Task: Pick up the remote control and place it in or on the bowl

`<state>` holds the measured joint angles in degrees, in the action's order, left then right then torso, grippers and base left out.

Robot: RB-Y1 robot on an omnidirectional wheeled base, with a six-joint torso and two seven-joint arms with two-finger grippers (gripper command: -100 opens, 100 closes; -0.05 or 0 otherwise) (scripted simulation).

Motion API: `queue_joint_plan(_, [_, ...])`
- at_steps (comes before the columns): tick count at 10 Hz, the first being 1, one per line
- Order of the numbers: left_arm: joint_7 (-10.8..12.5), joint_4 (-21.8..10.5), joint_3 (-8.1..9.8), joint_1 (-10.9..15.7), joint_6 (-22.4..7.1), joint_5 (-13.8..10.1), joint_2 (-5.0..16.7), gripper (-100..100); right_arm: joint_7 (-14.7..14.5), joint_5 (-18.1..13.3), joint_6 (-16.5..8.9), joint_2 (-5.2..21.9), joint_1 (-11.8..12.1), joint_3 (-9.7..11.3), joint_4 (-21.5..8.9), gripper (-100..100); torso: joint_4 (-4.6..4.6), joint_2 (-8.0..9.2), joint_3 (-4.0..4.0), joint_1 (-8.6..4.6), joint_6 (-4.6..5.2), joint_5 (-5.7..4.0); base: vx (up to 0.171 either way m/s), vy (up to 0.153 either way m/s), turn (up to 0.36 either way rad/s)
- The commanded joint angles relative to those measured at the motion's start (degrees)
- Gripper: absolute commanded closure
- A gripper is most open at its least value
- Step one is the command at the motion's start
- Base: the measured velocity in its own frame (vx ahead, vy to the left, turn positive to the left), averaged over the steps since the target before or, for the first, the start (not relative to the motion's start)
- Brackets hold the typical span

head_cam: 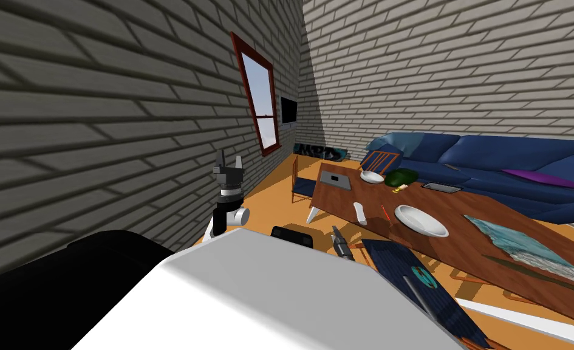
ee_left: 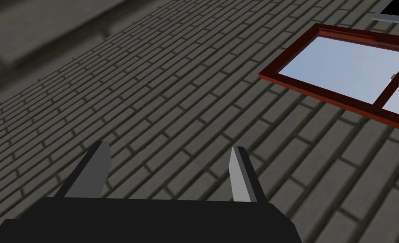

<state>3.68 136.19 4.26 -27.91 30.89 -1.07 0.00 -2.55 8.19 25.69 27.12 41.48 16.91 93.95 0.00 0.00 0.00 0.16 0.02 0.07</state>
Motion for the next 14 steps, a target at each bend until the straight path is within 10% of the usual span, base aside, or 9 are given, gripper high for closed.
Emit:
queue_joint_plan(1, [0.00, 0.00, 0.00, 0.00, 0.00, 0.00, 0.00, 0, 0.52, 0.48, 0.40, 2.08, 0.22, 1.86, -2.86, -100, 0.00, 0.00, 0.00, 0.00, 0.00, 0.00, 0.017, 0.061, 0.184])
queue_joint_plan(9, [0.00, 0.00, 0.00, 0.00, 0.00, 0.00, 0.00, 0, 1.40, 1.20, 0.54, 6.06, 0.56, 5.54, -12.78, -100, -0.01, -0.05, -0.03, 0.01, 0.00, 0.00, 0.027, 0.046, 0.074])
queue_joint_plan(14, [0.00, 0.00, 0.00, 0.00, 0.00, 0.00, 0.00, 0, 3.20, 1.95, 0.83, 12.64, 0.56, 11.11, -24.35, -100, -0.02, -0.14, -0.07, 0.07, -0.02, 0.02, 0.047, 0.057, 0.171])
